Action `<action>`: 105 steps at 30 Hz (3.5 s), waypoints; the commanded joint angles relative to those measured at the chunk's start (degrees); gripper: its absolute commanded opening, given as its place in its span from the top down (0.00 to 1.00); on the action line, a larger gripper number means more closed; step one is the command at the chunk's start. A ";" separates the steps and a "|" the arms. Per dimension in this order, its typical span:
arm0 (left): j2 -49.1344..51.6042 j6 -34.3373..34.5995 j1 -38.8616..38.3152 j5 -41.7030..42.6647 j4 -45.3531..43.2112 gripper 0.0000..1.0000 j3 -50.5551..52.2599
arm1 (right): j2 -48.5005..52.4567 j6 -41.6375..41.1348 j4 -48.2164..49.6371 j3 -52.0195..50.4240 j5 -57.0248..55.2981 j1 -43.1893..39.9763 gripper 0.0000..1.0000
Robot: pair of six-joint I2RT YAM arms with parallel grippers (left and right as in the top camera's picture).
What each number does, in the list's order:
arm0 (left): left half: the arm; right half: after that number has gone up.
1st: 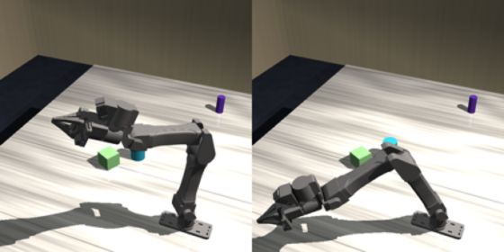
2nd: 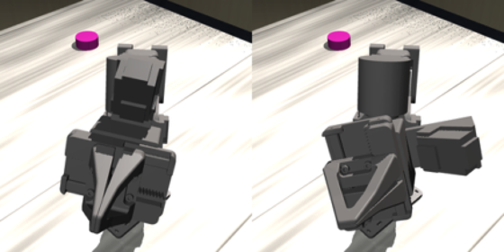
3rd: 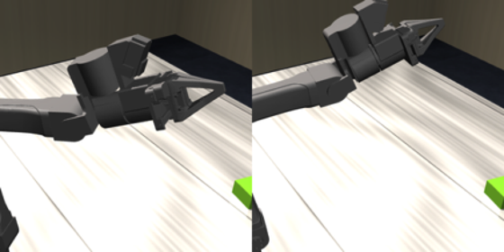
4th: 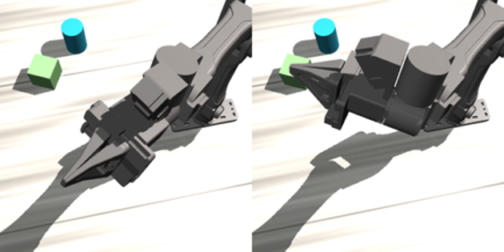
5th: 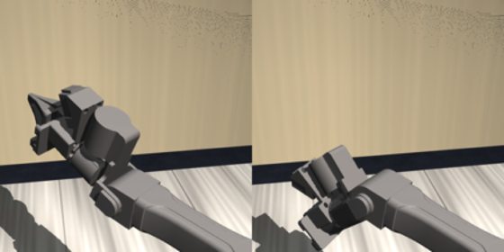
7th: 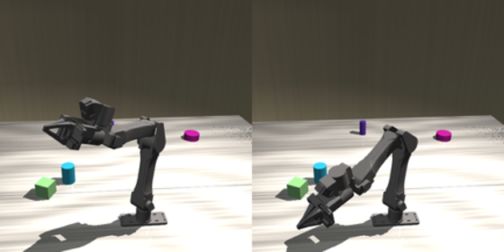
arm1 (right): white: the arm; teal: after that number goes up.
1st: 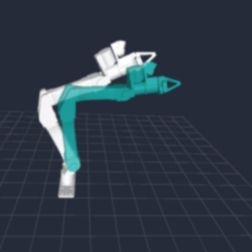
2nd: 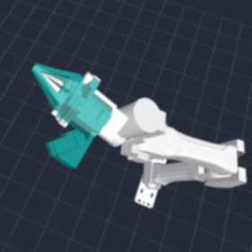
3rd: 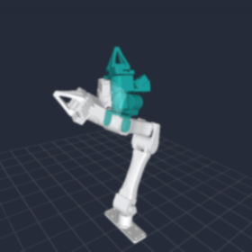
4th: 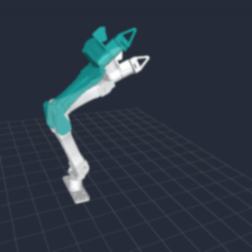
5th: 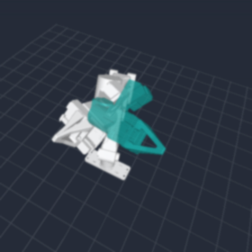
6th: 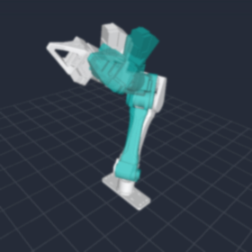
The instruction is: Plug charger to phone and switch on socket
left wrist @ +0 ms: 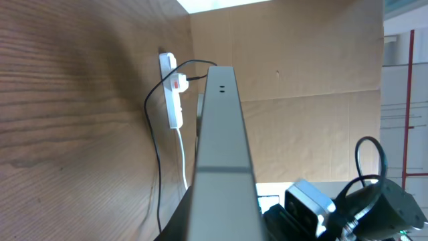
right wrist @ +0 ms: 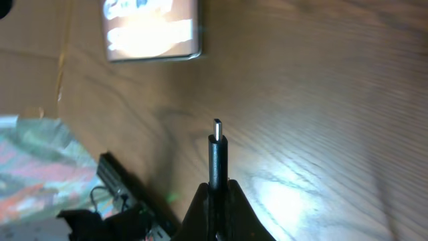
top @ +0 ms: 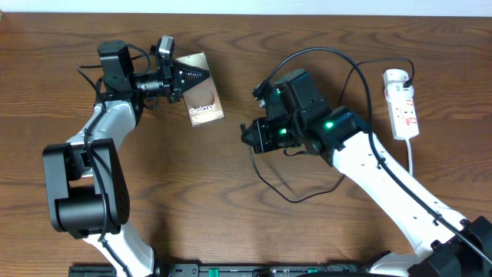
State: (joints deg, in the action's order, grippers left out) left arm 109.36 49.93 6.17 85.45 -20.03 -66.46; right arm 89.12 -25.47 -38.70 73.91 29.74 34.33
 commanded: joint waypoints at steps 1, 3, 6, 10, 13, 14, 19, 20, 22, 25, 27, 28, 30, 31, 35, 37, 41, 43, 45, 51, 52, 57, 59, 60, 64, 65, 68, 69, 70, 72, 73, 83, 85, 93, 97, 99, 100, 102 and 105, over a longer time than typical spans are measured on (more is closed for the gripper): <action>-0.70 0.76 0.35 2.40 -0.92 0.93 -1.27 | -0.63 2.89 0.76 0.94 4.68 1.01 0.99; -0.70 0.74 0.48 2.40 -0.92 0.93 -1.27 | -0.63 2.89 0.85 0.94 4.98 1.29 0.99; -0.70 0.72 1.01 2.40 -0.92 0.93 -1.27 | -0.63 3.17 0.83 0.94 5.22 1.40 0.99; -0.70 0.72 1.84 2.40 -1.14 0.93 -1.27 | -0.63 3.87 0.85 0.94 5.40 1.40 0.99; -0.70 0.74 2.29 2.40 -1.20 0.93 -1.27 | -0.63 5.09 0.85 0.94 5.42 1.42 0.99; -0.70 0.74 2.27 2.40 -1.42 0.93 -1.27 | -0.63 5.81 0.92 0.94 5.73 1.51 0.99; -0.70 1.40 2.27 2.38 -2.01 0.93 -1.27 | -0.63 12.90 4.22 0.94 9.66 3.76 0.99; -0.70 1.40 2.27 2.40 -2.01 0.93 -1.27 | -0.63 13.60 5.20 0.94 9.70 4.39 0.99; -0.70 1.42 2.27 2.40 -2.01 0.93 -1.27 | -0.63 14.01 6.78 0.94 9.70 5.31 0.99; -0.70 1.60 2.27 2.40 -2.10 0.93 -1.29 | -0.61 13.99 9.35 0.87 11.15 5.97 0.99; -0.70 2.56 2.29 2.43 -3.45 0.93 -1.29 | -0.61 13.97 12.37 0.39 14.91 5.86 0.99; -0.70 3.17 2.27 2.43 -4.37 0.93 -1.29 | -0.61 13.68 13.51 0.15 16.11 5.75 0.99; -0.70 5.38 2.29 2.43 -6.86 0.93 -1.29 | -0.50 11.69 16.70 -0.70 18.34 5.22 0.99; -0.70 6.64 2.34 2.43 -8.28 0.93 -1.29 | -0.37 10.71 17.75 -1.09 18.99 4.79 0.99; -0.70 9.22 2.82 2.40 -11.54 0.93 -1.29 | 0.96 8.44 20.90 -2.60 23.15 3.10 0.99; -0.70 9.33 3.26 2.40 -11.80 0.93 -1.29 | 2.16 7.23 22.29 -3.21 25.94 2.14 0.99; -0.70 9.38 4.46 2.40 -11.78 0.93 -1.29 | 5.57 6.56 24.28 -3.54 32.33 0.94 0.99; -0.70 9.97 5.05 2.38 -11.80 0.93 -1.29 | 7.37 5.62 26.05 -3.54 34.42 0.96 0.99; -0.70 9.99 5.66 2.38 -11.80 0.93 -1.29 | 9.03 4.46 28.00 -3.54 36.04 1.03 0.99; -0.70 9.99 6.32 2.29 -11.80 0.93 -1.29 | 12.72 0.44 36.81 -3.54 40.96 1.01 0.99; -0.70 9.99 6.32 2.01 -11.80 0.93 -1.29 | 12.92 -0.09 37.92 -3.54 40.98 1.01 0.99; -0.70 10.64 6.32 -0.11 -11.89 0.93 -1.29 | 13.16 -3.50 44.96 -3.54 40.87 0.46 0.99; -0.70 11.10 6.32 -0.42 -12.39 0.93 -1.29 | 13.18 -4.96 46.27 -3.54 40.19 -0.22 0.99; -0.70 11.37 6.32 -0.57 -12.50 0.93 -1.29 | 13.18 -4.96 46.42 -3.54 39.58 -0.63 0.99; -0.70 11.93 6.32 -1.18 -14.05 0.93 -1.29 | 13.22 -6.40 46.40 -3.54 38.03 -2.16 0.99; -0.70 12.59 6.32 -1.29 -14.73 0.93 -1.29 | 13.22 -6.93 46.42 -3.54 37.81 -2.45 0.99; -0.70 14.34 6.32 -1.86 -16.96 0.93 -1.29 | 13.22 -8.74 46.47 -3.54 36.54 -3.04 0.99; -0.70 14.93 6.32 -2.10 -17.75 0.93 -1.29 | 13.22 -9.35 46.66 -3.54 36.30 -3.17 0.99; -0.70 15.56 6.32 -2.34 -18.47 0.93 -1.29 | 13.22 -9.46 46.77 -3.54 36.17 -3.28 0.99; -0.70 16.06 6.32 -2.38 -19.58 0.93 -1.29 | 13.22 -9.92 46.99 -3.54 36.02 -3.28 0.99; -0.70 16.44 6.36 -2.45 -19.89 0.93 -1.29 | 13.22 -10.16 47.01 -3.54 35.93 -3.28 0.99; -0.70 16.90 6.36 -3.82 -19.98 0.93 -1.29 | 16.17 -12.09 49.62 -3.58 36.61 -3.26 0.99; -0.70 17.31 6.36 -3.85 -20.02 0.93 -1.29 | 17.49 -14.21 52.92 -3.58 38.21 -3.21 0.99; -0.70 17.97 6.43 -3.82 -20.06 0.93 -1.29 | 20.11 -17.31 58.73 -3.58 39.01 -3.06 0.99; -0.70 20.00 6.47 -3.58 -22.91 0.93 -1.29 | 20.31 -17.09 59.10 -3.58 38.93 -3.13 0.99; -0.70 22.12 6.47 -3.58 -25.83 0.93 -1.29 | 20.31 -16.98 59.12 -3.58 38.80 -3.15 0.99; -0.70 22.99 6.47 -3.58 -26.97 0.93 -1.29 | 20.31 -16.79 59.10 -3.58 38.80 -3.15 0.99; -0.70 24.87 6.47 -3.52 -29.57 0.92 -1.29 | 20.35 -16.68 59.10 -3.58 38.75 -3.15 0.99; -0.70 25.40 6.47 -3.19 -30.21 0.92 -1.29 | 20.39 -16.68 59.12 -3.58 38.71 -3.17 0.99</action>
State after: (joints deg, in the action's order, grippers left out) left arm 109.36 72.60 12.34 81.10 -49.32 -66.46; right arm 109.12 -41.93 20.25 70.30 67.57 31.22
